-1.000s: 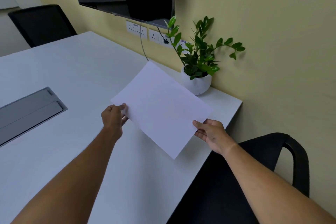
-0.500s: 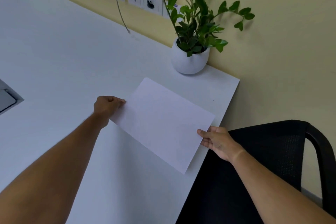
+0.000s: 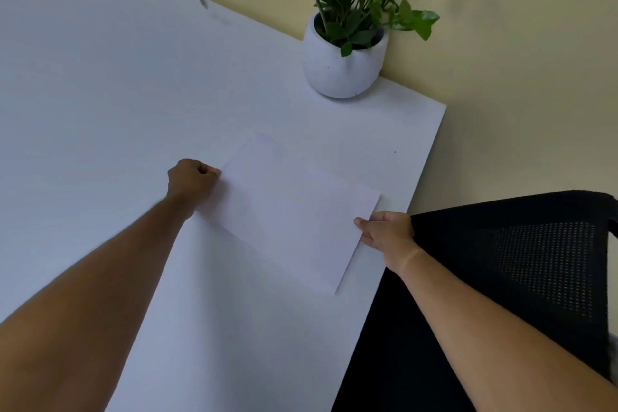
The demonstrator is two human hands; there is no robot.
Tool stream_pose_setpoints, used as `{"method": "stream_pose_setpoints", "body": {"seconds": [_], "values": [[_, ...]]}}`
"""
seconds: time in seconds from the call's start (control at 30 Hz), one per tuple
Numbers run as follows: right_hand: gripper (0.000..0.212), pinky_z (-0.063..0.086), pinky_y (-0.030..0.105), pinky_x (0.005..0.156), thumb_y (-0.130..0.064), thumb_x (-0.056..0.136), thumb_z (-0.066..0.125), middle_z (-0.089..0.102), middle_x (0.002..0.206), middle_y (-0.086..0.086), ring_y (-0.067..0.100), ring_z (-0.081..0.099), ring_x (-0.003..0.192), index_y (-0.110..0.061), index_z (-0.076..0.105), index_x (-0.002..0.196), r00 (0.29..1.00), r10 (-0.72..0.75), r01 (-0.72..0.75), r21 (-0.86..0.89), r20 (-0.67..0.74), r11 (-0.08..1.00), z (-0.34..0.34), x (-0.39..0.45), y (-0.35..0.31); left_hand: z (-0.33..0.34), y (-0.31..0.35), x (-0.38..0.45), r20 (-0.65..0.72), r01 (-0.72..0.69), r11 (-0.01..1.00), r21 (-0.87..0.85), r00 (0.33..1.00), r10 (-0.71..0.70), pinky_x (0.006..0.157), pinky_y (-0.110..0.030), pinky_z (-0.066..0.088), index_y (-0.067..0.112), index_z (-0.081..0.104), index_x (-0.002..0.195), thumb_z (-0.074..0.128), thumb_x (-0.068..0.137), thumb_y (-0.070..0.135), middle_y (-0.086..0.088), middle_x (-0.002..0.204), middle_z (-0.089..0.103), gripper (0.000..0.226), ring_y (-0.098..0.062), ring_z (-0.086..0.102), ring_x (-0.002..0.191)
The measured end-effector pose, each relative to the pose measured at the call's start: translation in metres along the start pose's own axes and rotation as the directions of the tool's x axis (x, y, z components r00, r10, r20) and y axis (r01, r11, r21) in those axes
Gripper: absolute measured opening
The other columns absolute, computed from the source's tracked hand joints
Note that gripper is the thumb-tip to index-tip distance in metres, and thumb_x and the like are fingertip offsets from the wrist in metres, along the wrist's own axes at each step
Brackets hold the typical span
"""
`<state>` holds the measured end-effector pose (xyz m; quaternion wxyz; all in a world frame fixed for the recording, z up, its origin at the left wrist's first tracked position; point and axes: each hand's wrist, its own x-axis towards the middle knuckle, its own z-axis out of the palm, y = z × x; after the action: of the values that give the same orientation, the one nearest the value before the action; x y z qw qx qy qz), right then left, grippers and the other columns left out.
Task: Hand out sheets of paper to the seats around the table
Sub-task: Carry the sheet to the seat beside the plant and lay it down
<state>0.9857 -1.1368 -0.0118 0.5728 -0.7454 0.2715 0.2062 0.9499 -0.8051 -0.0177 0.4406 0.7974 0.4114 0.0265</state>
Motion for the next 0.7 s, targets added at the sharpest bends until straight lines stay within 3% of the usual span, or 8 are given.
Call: {"method": "stream_pose_setpoints", "body": {"seconds": [0.1, 0.23, 0.53, 0.7], "values": [[0.019, 0.061, 0.033, 0.072, -0.001, 0.077, 0.08, 0.068, 0.072, 0.01, 0.018, 0.064, 0.061, -0.008, 0.063, 0.076, 0.995, -0.006, -0.001, -0.064, -0.101, 0.998, 0.004, 0.006, 0.004, 0.006, -0.004, 0.007, -0.009, 0.014, 0.999, 0.044, 1.0, -0.014, 0.069, -0.031, 0.049, 0.007, 0.071, 0.087, 0.061, 0.089, 0.017, -0.006, 0.089, 0.063, 0.014, -0.024, 0.059, 0.077], [0.018, 0.062, 0.035, 0.074, -0.002, 0.077, 0.08, 0.066, 0.066, 0.008, 0.016, 0.063, 0.057, -0.007, 0.064, 0.077, 0.992, -0.012, 0.0, -0.093, -0.129, 0.996, 0.005, 0.01, 0.005, 0.01, -0.007, 0.009, -0.022, 0.041, 0.996, 0.077, 0.999, -0.039, 0.067, -0.036, 0.053, 0.002, 0.071, 0.086, 0.06, 0.085, 0.016, -0.008, 0.086, 0.063, 0.017, -0.026, 0.056, 0.071], [0.012, 0.057, 0.027, 0.059, -0.006, 0.077, 0.08, 0.066, 0.064, 0.009, 0.018, 0.064, 0.057, -0.005, 0.068, 0.082, 0.983, -0.06, 0.029, -0.176, -0.176, 0.984, 0.009, 0.007, 0.004, 0.012, -0.004, 0.003, -0.043, 0.057, 0.991, 0.121, 0.998, -0.052, 0.062, -0.035, 0.054, 0.001, 0.068, 0.079, 0.055, 0.077, 0.011, -0.011, 0.074, 0.058, 0.017, -0.028, 0.053, 0.064], [0.013, 0.054, 0.024, 0.054, -0.006, 0.077, 0.079, 0.066, 0.062, 0.008, 0.019, 0.065, 0.057, -0.009, 0.067, 0.075, 0.981, -0.081, 0.046, -0.2, -0.174, 0.979, 0.009, 0.005, 0.005, 0.012, -0.004, 0.0, -0.067, 0.054, 0.989, 0.14, 0.997, -0.045, 0.064, -0.035, 0.053, 0.005, 0.067, 0.077, 0.055, 0.075, 0.01, -0.011, 0.075, 0.058, 0.014, -0.028, 0.053, 0.065]]}}
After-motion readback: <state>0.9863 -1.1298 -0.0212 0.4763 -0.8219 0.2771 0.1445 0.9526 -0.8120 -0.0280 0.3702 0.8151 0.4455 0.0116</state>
